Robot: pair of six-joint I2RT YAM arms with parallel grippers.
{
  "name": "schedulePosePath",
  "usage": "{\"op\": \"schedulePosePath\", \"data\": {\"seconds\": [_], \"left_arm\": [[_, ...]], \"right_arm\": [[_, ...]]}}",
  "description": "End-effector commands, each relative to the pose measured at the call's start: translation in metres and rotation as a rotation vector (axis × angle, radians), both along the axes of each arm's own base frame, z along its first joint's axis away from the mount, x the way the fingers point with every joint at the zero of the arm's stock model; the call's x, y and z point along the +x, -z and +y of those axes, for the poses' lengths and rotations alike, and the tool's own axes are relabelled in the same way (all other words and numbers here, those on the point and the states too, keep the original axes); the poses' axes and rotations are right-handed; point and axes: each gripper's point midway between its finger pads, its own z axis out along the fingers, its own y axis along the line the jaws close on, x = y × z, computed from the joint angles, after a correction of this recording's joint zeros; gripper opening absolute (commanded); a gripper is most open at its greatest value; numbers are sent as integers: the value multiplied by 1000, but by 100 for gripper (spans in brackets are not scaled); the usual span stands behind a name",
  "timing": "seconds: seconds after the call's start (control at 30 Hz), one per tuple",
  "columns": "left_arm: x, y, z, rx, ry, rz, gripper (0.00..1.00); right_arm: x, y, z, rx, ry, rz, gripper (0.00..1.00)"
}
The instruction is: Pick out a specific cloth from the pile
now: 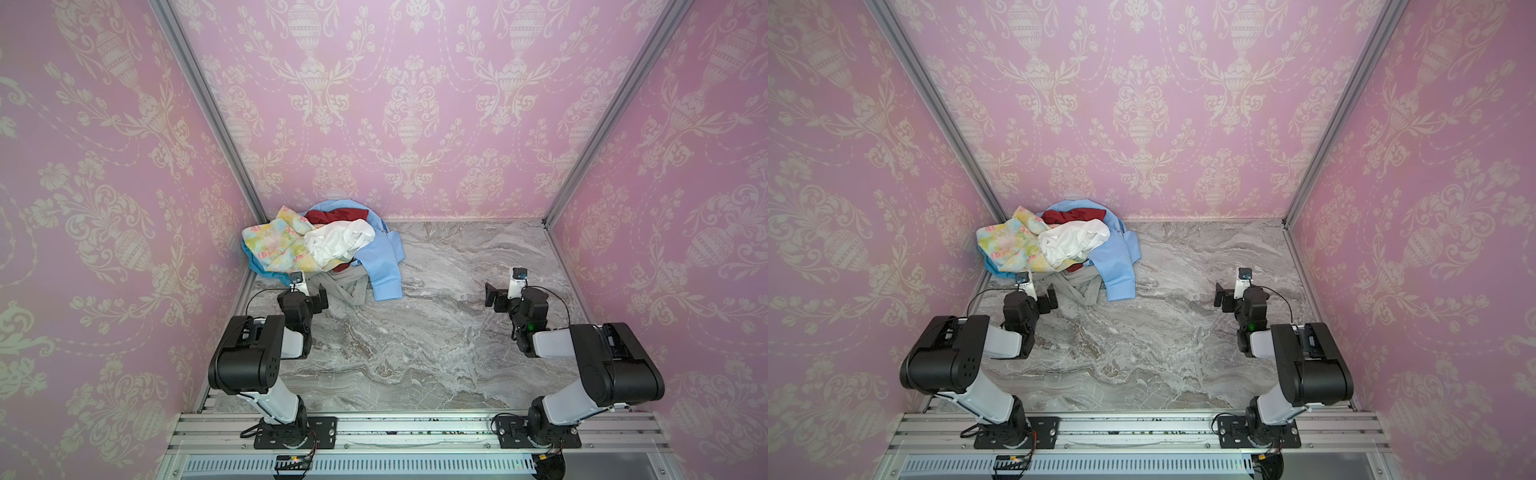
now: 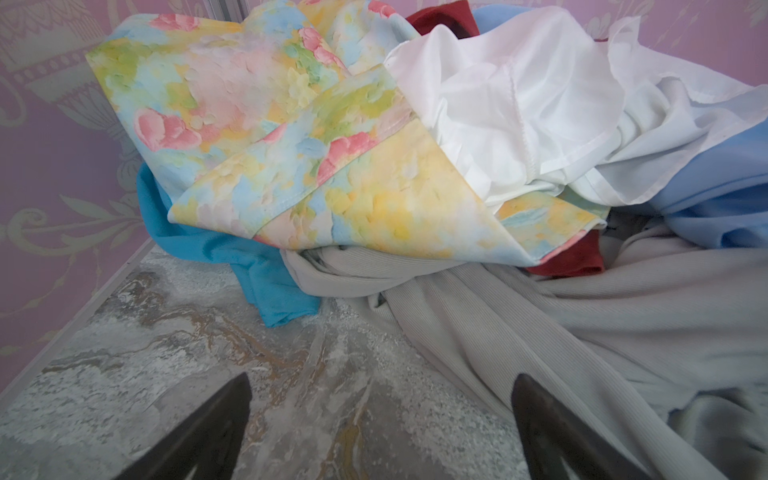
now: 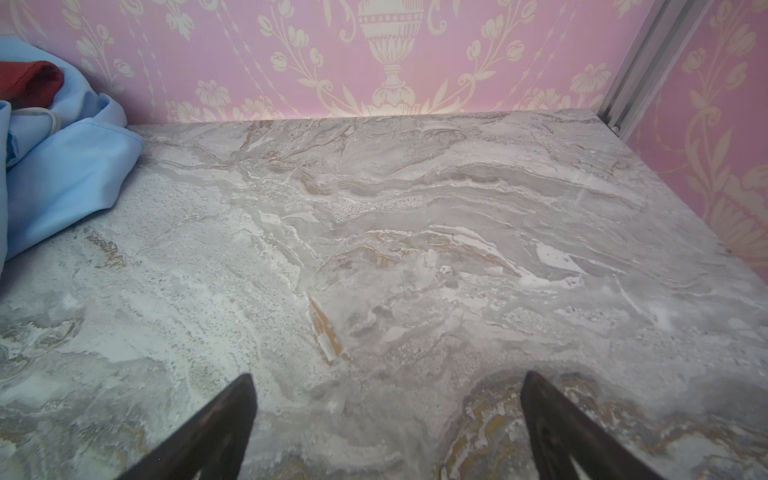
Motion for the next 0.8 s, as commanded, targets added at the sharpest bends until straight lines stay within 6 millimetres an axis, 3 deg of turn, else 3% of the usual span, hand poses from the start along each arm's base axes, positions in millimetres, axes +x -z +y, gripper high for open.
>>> {"op": "schedulePosePath", "data": {"seconds": [0.0,0.17,0.37,0.6,0.77], "left_arm": [[3,-3,-3,25,22,0,99],[1,-6,-1,21,3,-8,99],[-4,-24,6,53,-57,4,99],[-9,-73,13,41,-139,-11,99],[-13,-95,14,-47,-182,23,99]], "right_arm": [[3,-10,6,-27,-18,-15,100],[2,-14,5,-30,-8,-23,100],[-1,-28,11,-77,-8,2,100],[-8,-58,24,-129,-7,-32,100],[-15,-78,46,-107,-67,-84,100]]}}
